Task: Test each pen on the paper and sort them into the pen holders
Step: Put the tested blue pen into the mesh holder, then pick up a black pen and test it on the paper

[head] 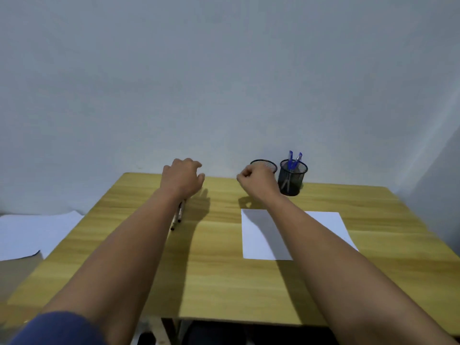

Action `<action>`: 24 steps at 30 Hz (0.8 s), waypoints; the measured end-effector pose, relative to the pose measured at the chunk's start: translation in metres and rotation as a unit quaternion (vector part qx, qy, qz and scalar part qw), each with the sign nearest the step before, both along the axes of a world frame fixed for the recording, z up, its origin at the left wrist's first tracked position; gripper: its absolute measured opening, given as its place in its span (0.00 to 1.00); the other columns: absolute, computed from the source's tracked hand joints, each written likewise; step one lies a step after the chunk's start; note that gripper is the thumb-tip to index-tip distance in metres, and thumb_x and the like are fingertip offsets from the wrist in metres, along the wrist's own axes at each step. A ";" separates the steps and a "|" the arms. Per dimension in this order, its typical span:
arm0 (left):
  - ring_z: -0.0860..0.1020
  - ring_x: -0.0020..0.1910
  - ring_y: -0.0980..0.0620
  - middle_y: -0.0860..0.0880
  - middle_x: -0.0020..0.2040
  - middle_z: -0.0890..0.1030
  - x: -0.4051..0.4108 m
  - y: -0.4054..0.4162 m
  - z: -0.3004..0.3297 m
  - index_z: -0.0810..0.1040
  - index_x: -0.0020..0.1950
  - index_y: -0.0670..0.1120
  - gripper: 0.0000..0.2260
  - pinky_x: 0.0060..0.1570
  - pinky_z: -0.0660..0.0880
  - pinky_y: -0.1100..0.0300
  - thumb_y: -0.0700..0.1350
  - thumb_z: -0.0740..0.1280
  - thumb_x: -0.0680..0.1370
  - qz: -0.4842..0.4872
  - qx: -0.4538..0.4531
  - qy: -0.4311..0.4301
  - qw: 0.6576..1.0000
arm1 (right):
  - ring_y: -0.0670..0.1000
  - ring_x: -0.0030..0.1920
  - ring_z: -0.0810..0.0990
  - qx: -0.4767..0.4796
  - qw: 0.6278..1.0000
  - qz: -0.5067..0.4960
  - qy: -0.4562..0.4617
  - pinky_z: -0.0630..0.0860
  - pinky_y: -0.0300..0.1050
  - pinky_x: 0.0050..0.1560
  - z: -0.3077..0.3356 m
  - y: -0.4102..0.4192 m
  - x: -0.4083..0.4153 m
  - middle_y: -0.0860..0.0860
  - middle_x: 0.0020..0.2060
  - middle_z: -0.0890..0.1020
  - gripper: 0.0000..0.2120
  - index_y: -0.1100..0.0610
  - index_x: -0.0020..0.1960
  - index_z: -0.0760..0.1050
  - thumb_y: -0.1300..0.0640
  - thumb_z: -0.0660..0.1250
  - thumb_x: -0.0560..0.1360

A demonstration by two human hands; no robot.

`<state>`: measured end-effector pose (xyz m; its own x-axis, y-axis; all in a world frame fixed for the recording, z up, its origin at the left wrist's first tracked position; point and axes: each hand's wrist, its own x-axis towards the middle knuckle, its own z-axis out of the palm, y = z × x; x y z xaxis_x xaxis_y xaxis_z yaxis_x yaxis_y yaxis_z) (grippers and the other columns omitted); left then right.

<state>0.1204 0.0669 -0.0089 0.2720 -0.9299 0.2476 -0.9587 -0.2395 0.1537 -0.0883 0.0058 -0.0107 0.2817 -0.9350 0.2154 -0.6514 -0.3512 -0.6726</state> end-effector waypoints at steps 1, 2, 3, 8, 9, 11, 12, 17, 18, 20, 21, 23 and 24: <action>0.71 0.71 0.42 0.49 0.71 0.76 0.012 0.005 -0.007 0.74 0.73 0.51 0.20 0.65 0.70 0.44 0.54 0.62 0.82 0.007 0.006 0.008 1.000 | 0.54 0.46 0.84 0.007 1.000 0.014 0.009 0.81 0.48 0.48 -0.006 0.003 0.014 0.47 0.37 0.83 0.09 0.51 0.36 0.79 0.55 0.70 0.76; 0.71 0.70 0.42 0.49 0.71 0.76 0.023 0.010 -0.016 0.75 0.72 0.52 0.19 0.64 0.71 0.44 0.53 0.63 0.82 0.013 0.014 0.017 1.000 | 0.54 0.47 0.85 0.018 0.999 0.025 0.018 0.82 0.47 0.49 -0.012 0.006 0.027 0.47 0.38 0.85 0.09 0.50 0.36 0.79 0.54 0.71 0.75; 0.71 0.70 0.43 0.50 0.70 0.77 0.034 0.013 -0.026 0.75 0.71 0.52 0.18 0.63 0.72 0.45 0.53 0.63 0.81 0.017 0.022 0.025 0.999 | 0.54 0.48 0.86 0.033 0.998 0.040 0.023 0.83 0.47 0.49 -0.019 0.009 0.041 0.48 0.39 0.86 0.09 0.50 0.35 0.79 0.54 0.72 0.75; 0.72 0.71 0.46 0.54 0.72 0.76 0.072 0.014 -0.068 0.77 0.70 0.57 0.17 0.63 0.73 0.44 0.51 0.64 0.82 -0.008 0.049 0.039 0.998 | 0.56 0.45 0.87 0.121 0.989 0.085 0.018 0.85 0.54 0.51 -0.060 0.027 0.099 0.53 0.40 0.88 0.10 0.54 0.36 0.81 0.54 0.75 0.74; 0.71 0.72 0.46 0.55 0.73 0.75 0.077 0.012 -0.072 0.77 0.71 0.57 0.17 0.64 0.72 0.44 0.50 0.64 0.81 -0.011 0.053 0.040 0.998 | 0.57 0.46 0.87 0.125 0.988 0.087 0.031 0.85 0.53 0.51 -0.065 0.029 0.108 0.54 0.41 0.88 0.10 0.55 0.37 0.81 0.52 0.76 0.74; 0.70 0.73 0.46 0.56 0.74 0.74 0.084 0.010 -0.079 0.77 0.70 0.58 0.17 0.65 0.71 0.43 0.50 0.64 0.82 -0.013 0.059 0.045 0.997 | 0.58 0.47 0.86 0.128 0.986 0.087 0.065 0.84 0.51 0.50 -0.071 0.030 0.123 0.54 0.43 0.87 0.12 0.57 0.42 0.82 0.48 0.76 0.74; 0.70 0.73 0.46 0.56 0.74 0.74 0.087 0.010 -0.083 0.77 0.70 0.59 0.17 0.65 0.71 0.43 0.51 0.64 0.82 -0.014 0.060 0.047 0.997 | 0.58 0.47 0.85 0.128 0.985 0.083 0.079 0.83 0.50 0.49 -0.073 0.031 0.128 0.54 0.44 0.87 0.14 0.57 0.44 0.82 0.45 0.76 0.73; 0.72 0.71 0.47 0.56 0.71 0.77 0.094 0.012 -0.093 0.80 0.67 0.59 0.15 0.65 0.71 0.43 0.50 0.63 0.82 -0.013 0.032 0.084 0.996 | 0.59 0.48 0.82 0.112 0.980 0.063 0.152 0.78 0.48 0.44 -0.073 0.028 0.138 0.52 0.46 0.83 0.13 0.56 0.49 0.77 0.48 0.74 0.74; 0.72 0.71 0.47 0.56 0.71 0.78 0.093 0.012 -0.094 0.80 0.67 0.59 0.15 0.65 0.70 0.43 0.49 0.63 0.82 -0.013 0.030 0.082 0.996 | 0.59 0.48 0.80 0.099 0.979 0.058 0.169 0.75 0.48 0.43 -0.070 0.027 0.137 0.52 0.47 0.82 0.12 0.56 0.49 0.75 0.49 0.73 0.75; 0.72 0.71 0.47 0.56 0.71 0.78 0.090 0.012 -0.095 0.79 0.68 0.58 0.16 0.66 0.67 0.44 0.48 0.62 0.82 -0.011 0.025 0.082 0.996 | 0.58 0.47 0.77 0.083 0.978 0.047 0.186 0.71 0.48 0.43 -0.068 0.025 0.132 0.52 0.47 0.80 0.10 0.55 0.49 0.72 0.51 0.71 0.77; 0.72 0.71 0.46 0.55 0.71 0.78 0.088 0.012 -0.095 0.77 0.70 0.57 0.16 0.66 0.66 0.43 0.47 0.62 0.82 -0.010 0.021 0.087 0.996 | 0.58 0.47 0.77 0.085 0.978 0.043 0.185 0.71 0.47 0.43 -0.067 0.024 0.129 0.52 0.46 0.79 0.10 0.55 0.48 0.72 0.51 0.71 0.78; 0.71 0.72 0.46 0.54 0.72 0.77 0.082 0.012 -0.090 0.74 0.73 0.56 0.19 0.68 0.64 0.42 0.46 0.61 0.82 -0.012 0.012 0.093 0.995 | 0.59 0.48 0.78 0.102 0.980 0.026 0.169 0.71 0.48 0.44 -0.064 0.022 0.119 0.51 0.43 0.78 0.12 0.54 0.45 0.72 0.49 0.71 0.77; 0.71 0.72 0.46 0.54 0.72 0.76 0.079 0.012 -0.087 0.73 0.74 0.56 0.20 0.68 0.63 0.42 0.46 0.62 0.82 -0.016 0.007 0.095 0.995 | 0.59 0.47 0.79 0.111 0.982 0.015 0.154 0.71 0.47 0.43 -0.061 0.020 0.112 0.51 0.42 0.78 0.13 0.55 0.44 0.72 0.47 0.71 0.77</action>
<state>0.1998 0.0792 -0.0955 0.2835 -0.9415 0.1822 -0.9198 -0.2132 0.3295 0.0239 0.0253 -0.0714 0.3298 -0.9396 -0.0915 -0.8270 -0.2408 -0.5080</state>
